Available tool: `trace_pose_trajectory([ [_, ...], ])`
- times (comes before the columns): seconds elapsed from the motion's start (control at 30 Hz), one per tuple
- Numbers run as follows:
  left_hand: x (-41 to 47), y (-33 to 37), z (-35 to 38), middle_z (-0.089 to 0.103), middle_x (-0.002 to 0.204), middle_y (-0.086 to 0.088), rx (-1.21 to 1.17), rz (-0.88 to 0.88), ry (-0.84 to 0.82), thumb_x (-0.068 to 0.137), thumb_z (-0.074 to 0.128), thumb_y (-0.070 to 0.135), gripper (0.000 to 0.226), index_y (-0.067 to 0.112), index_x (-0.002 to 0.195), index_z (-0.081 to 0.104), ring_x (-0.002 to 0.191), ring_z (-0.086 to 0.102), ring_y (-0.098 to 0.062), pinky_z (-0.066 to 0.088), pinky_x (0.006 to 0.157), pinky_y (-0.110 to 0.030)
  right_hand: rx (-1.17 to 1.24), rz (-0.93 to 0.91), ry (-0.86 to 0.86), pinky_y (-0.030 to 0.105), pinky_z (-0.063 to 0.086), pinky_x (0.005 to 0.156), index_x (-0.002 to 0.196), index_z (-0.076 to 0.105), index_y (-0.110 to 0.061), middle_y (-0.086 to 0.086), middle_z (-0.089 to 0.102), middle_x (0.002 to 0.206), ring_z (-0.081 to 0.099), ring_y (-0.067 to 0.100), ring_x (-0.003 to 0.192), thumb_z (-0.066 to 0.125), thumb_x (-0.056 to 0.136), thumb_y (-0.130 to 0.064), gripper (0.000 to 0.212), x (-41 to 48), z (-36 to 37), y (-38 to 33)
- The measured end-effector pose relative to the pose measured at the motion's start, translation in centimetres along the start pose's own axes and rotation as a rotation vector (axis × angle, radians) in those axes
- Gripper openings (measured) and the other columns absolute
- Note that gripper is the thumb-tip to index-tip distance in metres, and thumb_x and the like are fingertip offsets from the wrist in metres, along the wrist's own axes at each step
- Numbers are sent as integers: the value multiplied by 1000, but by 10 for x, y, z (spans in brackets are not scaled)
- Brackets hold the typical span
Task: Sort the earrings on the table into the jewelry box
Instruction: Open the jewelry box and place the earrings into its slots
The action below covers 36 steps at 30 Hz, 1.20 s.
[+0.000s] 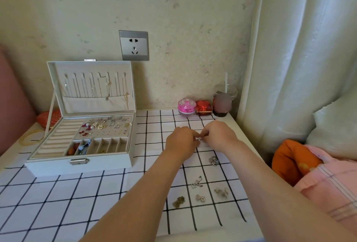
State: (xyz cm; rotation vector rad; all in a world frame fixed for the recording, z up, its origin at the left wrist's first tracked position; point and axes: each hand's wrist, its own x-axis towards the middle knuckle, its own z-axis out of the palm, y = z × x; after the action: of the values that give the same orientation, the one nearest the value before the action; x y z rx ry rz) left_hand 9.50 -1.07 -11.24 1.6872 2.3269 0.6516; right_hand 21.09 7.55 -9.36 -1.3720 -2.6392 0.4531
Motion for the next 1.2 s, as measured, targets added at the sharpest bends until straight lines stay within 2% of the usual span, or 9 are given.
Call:
trace_pose_trajectory([
  [0.13,2,3,2,70,93,6,-4,-35,22,89,64,38,21,35,106,76,92,62,-16,45,64,-27,16,23,-5,34,57,80,96,80,-33,-7,73,99,66,17,92,69,87,-24,16,1,1,-2],
  [0.37,-1,0,-1,72,87,6,50,-91,34,86,63,38,17,30,95,76,83,66,-17,52,67,-27,34,6,-78,32,56,82,97,79,-35,-7,73,98,65,16,94,71,86,-24,17,-2,-1,-11],
  [0.47,-5,-3,-7,70,82,4,69,-116,22,85,62,36,18,25,89,75,78,65,-17,50,63,-25,53,0,-107,35,56,86,93,79,-36,-8,73,96,66,16,94,70,85,-23,18,-4,-1,-20],
  [0.6,-15,-14,-31,65,84,1,15,-105,32,86,58,35,20,18,87,67,79,63,-19,48,63,-28,138,-94,-107,31,53,84,103,78,-27,-4,72,106,65,15,97,62,91,-15,23,-5,-3,-43],
  [0.77,-31,-33,-72,57,76,2,-57,-58,122,90,48,30,16,19,78,50,74,54,-20,37,56,-30,384,-186,-56,19,42,60,106,78,-18,-12,64,78,55,-1,63,54,91,-4,32,-8,-9,-83],
  [0.9,-47,-56,-112,61,74,5,-28,-41,207,90,54,30,15,21,80,62,71,58,-14,47,60,-28,511,-249,-12,13,42,49,103,76,-20,-6,71,86,53,-9,42,66,92,-13,17,-6,-8,-112],
  [1.0,-57,-78,-143,67,79,7,-92,-69,249,88,63,26,6,23,87,68,72,64,-9,54,66,-27,572,-241,27,13,43,54,103,75,-21,-8,72,93,56,-7,49,74,87,-18,16,1,-4,-132],
  [1.1,-67,-104,-165,72,78,6,-304,-160,280,88,70,20,3,22,88,68,63,70,-7,54,54,-21,595,-259,58,14,46,64,91,78,-21,-18,68,78,62,-6,67,78,85,-19,6,7,-1,-150],
  [1.2,-78,-130,-179,74,78,1,-462,-205,307,86,73,14,5,17,88,69,63,71,-8,60,56,-29,606,-298,58,6,40,57,92,79,-20,-19,68,77,59,-12,59,77,86,-17,7,12,2,-165],
])
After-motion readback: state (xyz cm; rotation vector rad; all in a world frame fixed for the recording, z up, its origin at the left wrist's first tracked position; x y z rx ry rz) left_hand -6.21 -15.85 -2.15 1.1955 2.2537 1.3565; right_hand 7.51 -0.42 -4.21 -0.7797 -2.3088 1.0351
